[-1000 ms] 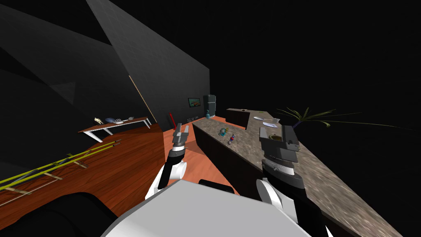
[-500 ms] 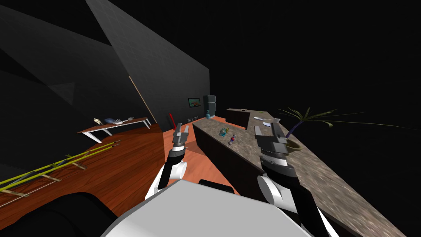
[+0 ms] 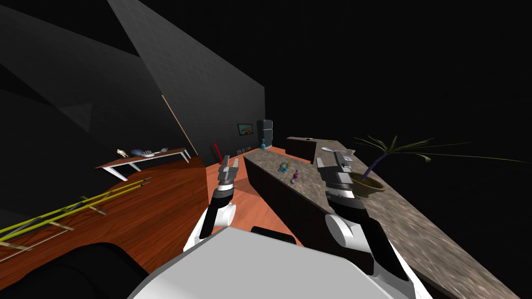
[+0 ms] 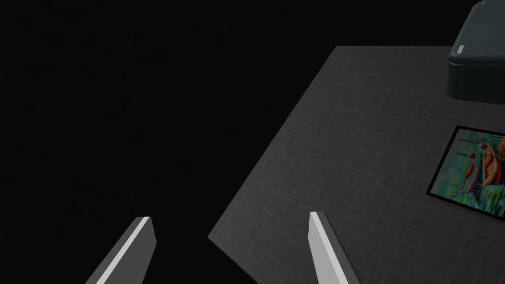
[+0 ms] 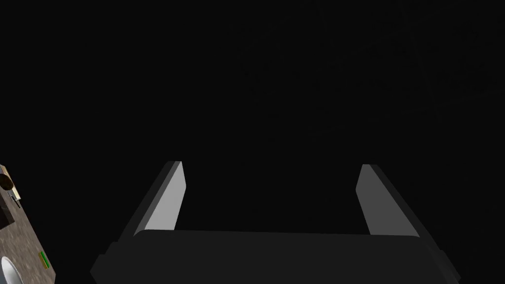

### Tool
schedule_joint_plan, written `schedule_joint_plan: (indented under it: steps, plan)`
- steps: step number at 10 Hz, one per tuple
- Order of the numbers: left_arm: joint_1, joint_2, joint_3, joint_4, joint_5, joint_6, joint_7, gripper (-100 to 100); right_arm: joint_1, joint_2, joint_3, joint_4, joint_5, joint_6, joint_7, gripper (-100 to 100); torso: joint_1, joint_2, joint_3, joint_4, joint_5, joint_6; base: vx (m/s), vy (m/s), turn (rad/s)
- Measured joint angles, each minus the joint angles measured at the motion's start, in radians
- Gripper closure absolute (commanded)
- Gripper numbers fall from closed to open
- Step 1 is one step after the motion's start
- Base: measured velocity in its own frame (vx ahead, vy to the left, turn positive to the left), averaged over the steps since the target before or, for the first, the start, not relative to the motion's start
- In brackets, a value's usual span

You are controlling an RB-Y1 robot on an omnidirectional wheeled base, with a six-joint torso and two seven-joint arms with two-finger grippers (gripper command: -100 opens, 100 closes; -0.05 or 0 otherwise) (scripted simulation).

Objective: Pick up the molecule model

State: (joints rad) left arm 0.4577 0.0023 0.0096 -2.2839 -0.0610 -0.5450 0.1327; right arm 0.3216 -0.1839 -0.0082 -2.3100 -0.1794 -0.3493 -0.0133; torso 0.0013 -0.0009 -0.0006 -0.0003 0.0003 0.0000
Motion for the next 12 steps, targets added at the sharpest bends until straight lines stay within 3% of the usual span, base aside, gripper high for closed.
schedule_joint_plan:
  steps: [8,12]
  plan:
    - [0.0,0.0,0.0,0.0,0.0,0.0,0.0,0,-0.151,-0.065,-0.048,0.075,-0.104,0.189,-0.118,-100,0.0,0.0,0.0,0.0,0.0,0.0,0.013,0.026,-0.005]
    - [0.0,0.0,0.0,0.0,0.0,0.0,0.0,0,-0.234,-0.091,-0.075,0.107,-0.158,0.308,-0.184,-100,0.0,-0.001,-0.001,0.0,0.0,0.0,0.023,0.03,-0.008]
